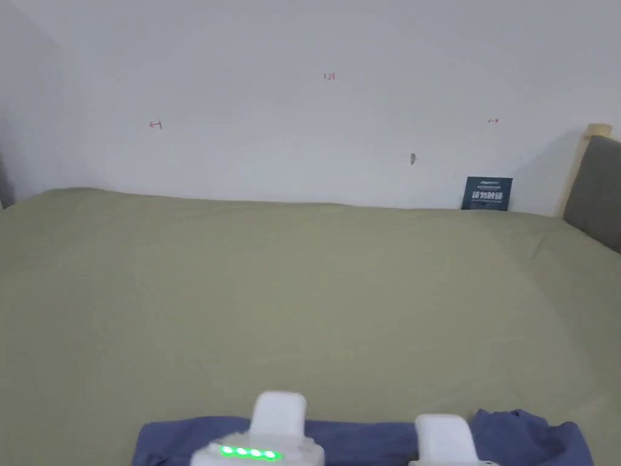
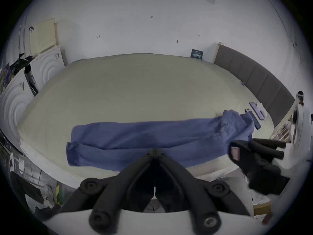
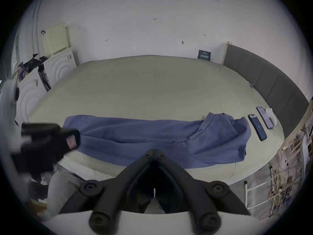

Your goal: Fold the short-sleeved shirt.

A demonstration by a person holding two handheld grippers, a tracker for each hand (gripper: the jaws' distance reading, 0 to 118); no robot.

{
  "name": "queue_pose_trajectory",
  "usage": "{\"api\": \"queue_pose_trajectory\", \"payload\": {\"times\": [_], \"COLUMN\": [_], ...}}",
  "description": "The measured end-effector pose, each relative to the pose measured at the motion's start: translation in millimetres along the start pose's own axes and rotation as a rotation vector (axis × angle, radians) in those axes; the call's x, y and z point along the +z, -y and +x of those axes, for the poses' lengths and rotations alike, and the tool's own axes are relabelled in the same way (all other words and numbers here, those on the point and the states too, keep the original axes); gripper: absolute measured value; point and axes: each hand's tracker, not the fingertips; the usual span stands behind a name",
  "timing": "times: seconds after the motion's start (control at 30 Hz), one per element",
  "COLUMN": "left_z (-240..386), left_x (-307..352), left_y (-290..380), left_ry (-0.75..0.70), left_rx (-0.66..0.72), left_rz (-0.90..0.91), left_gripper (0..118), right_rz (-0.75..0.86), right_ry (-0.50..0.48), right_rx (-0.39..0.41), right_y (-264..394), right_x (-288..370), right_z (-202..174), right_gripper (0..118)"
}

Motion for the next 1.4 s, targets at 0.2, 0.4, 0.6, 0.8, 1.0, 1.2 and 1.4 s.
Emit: {"api": "queue_pose_trajectory", "payload": {"times": [0.2, 0.4, 0.6, 0.8, 1.0, 1.2, 1.4], "left_z": [-163, -259, -281, -262, -274, -241, -205], "left_x": [-20, -34, -68, -95, -117, -101, -60], "left_y": [-35, -16, 19, 37, 53, 51, -8], "left_ry": [0.356, 0.557, 0.56, 0.624, 0.751, 0.586, 0.532], "left_rx": [0.189, 0.419, 0.545, 0.644, 0.869, 0.806, 0.387], "left_rz": [-0.145, -0.073, -0.241, -0.291, -0.253, -0.24, -0.129], "left_gripper": [5, 118, 118, 118, 72, 11, 11], "right_rz": [0.003, -0.004, -0.007, 0.004, 0.0, -0.009, 0.01], "right_ry": [0.002, -0.024, -0.034, -0.049, -0.068, -0.096, -0.113], "right_rx": [-0.053, -0.093, -0.085, -0.102, -0.134, -0.154, -0.147], "right_y": [-9, -13, -19, -23, -20, -16, -20], "right_x": [7, 3, 11, 15, 12, 16, 32], "right_z": [21, 34, 37, 40, 43, 44, 45], "right_gripper": [1, 1, 1, 1, 1, 1, 1]}}
